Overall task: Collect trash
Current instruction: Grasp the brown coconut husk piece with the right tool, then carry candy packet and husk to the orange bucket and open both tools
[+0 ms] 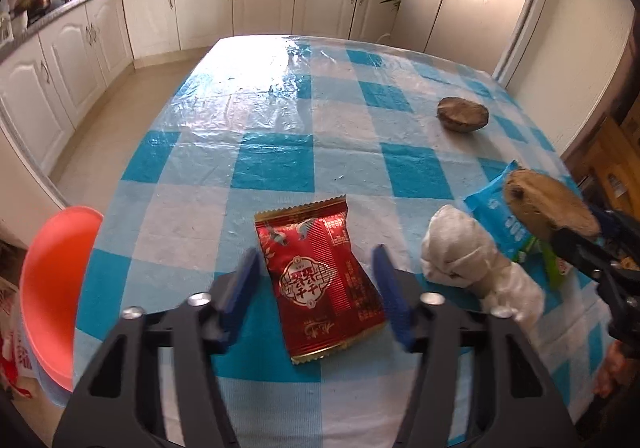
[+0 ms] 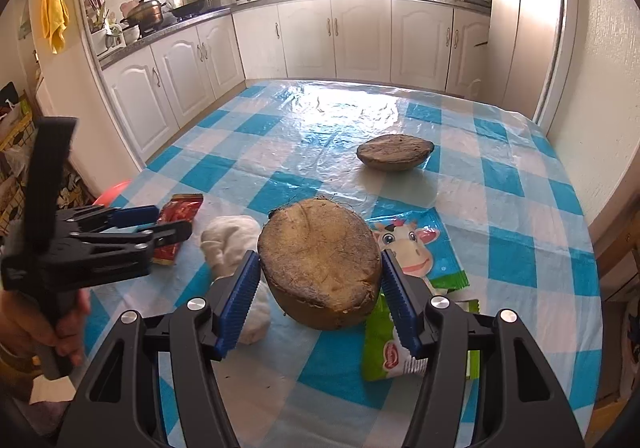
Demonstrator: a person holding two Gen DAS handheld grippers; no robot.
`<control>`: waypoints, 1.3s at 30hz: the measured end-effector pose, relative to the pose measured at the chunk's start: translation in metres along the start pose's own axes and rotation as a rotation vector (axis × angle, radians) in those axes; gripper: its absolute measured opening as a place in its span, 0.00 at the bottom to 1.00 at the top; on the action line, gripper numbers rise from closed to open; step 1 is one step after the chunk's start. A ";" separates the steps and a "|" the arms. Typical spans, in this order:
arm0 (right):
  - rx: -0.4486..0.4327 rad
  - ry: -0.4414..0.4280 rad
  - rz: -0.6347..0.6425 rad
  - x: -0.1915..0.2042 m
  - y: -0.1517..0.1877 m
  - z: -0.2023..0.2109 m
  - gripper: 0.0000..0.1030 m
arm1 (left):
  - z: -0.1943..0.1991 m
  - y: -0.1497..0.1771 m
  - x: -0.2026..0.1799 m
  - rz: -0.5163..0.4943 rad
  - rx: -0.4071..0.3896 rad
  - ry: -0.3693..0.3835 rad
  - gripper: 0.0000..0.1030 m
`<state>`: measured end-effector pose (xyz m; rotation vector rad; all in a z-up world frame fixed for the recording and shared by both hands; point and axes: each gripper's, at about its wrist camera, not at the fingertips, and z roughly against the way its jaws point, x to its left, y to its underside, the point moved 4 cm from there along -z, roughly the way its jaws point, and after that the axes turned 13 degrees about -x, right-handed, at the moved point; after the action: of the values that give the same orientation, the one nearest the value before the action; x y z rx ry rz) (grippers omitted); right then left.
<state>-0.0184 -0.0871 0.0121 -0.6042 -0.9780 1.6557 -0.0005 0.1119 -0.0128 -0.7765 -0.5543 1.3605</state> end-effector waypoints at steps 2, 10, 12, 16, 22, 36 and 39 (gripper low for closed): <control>-0.004 -0.003 -0.011 0.001 -0.001 0.003 0.60 | -0.001 0.000 -0.002 -0.013 -0.006 -0.005 0.46; -0.012 -0.021 -0.033 0.014 -0.006 0.006 0.60 | 0.010 0.002 0.009 0.034 -0.017 0.011 0.43; -0.012 -0.028 -0.032 0.018 -0.007 0.006 0.60 | 0.015 0.001 0.015 0.058 -0.025 0.017 0.43; -0.021 -0.042 -0.021 0.028 -0.013 0.008 0.60 | 0.028 0.000 0.031 0.107 -0.045 0.028 0.43; -0.030 -0.063 -0.001 0.045 -0.024 0.007 0.60 | 0.047 -0.002 0.058 0.154 -0.083 0.008 0.43; -0.001 -0.249 0.116 0.146 -0.050 -0.024 0.60 | 0.079 0.014 0.157 0.320 -0.122 -0.123 0.43; 0.008 -0.306 0.144 0.175 -0.055 -0.035 0.60 | 0.086 0.022 0.186 0.374 -0.122 -0.161 0.43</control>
<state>-0.0146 0.0944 0.0544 -0.4311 -1.1675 1.9178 -0.0515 0.3101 0.0100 -0.9059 -0.6445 1.7582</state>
